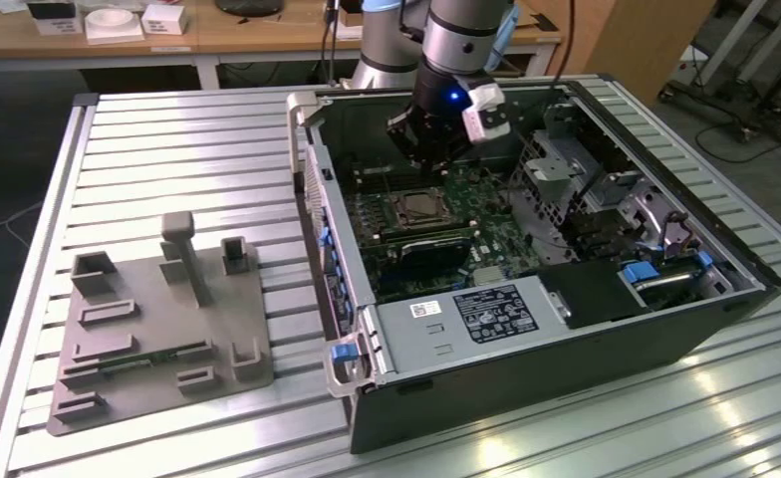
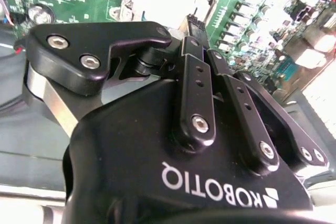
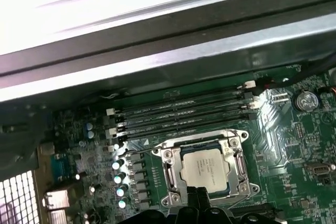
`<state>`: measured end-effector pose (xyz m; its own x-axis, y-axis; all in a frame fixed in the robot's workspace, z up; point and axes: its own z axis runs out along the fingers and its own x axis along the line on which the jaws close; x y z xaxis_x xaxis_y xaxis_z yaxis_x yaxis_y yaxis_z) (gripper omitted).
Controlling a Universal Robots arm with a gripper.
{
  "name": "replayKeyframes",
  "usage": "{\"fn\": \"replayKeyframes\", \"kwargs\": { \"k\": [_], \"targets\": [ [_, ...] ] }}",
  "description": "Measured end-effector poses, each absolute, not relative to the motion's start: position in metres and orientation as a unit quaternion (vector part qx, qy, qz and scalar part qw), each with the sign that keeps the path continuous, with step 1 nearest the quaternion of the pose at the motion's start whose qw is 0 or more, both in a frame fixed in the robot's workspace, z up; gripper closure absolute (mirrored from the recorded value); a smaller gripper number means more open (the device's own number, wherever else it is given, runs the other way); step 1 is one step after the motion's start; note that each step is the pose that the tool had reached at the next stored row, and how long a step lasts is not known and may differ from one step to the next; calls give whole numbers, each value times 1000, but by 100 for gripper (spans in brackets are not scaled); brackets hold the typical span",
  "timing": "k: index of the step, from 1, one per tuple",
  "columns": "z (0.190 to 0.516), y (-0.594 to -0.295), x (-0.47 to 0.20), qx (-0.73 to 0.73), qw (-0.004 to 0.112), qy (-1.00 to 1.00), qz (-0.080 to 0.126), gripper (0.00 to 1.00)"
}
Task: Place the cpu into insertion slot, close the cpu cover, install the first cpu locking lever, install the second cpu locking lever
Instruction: 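Install the first cpu locking lever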
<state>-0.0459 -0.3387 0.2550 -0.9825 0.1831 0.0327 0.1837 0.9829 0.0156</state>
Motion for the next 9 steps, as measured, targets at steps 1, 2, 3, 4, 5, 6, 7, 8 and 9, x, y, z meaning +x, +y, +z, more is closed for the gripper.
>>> {"fn": "replayKeyframes", "kwargs": {
  "k": [1,2,3,4,5,6,7,8,9],
  "targets": [
    [255,-339,-46,-87,16,-996,-9,89],
    [255,-339,-46,-82,16,-996,-9,89],
    [255,-339,-46,-77,16,-997,-9,89],
    [255,-339,-46,-72,16,-997,-9,89],
    [255,-339,-46,-68,16,-998,-9,89],
    [255,-339,-46,-64,16,-998,-9,89],
    [255,-339,-46,-60,16,-998,-9,89],
    [255,-339,-46,-56,16,-998,-9,89],
    [255,-339,-46,-51,16,-999,-9,89]
  ]
}}
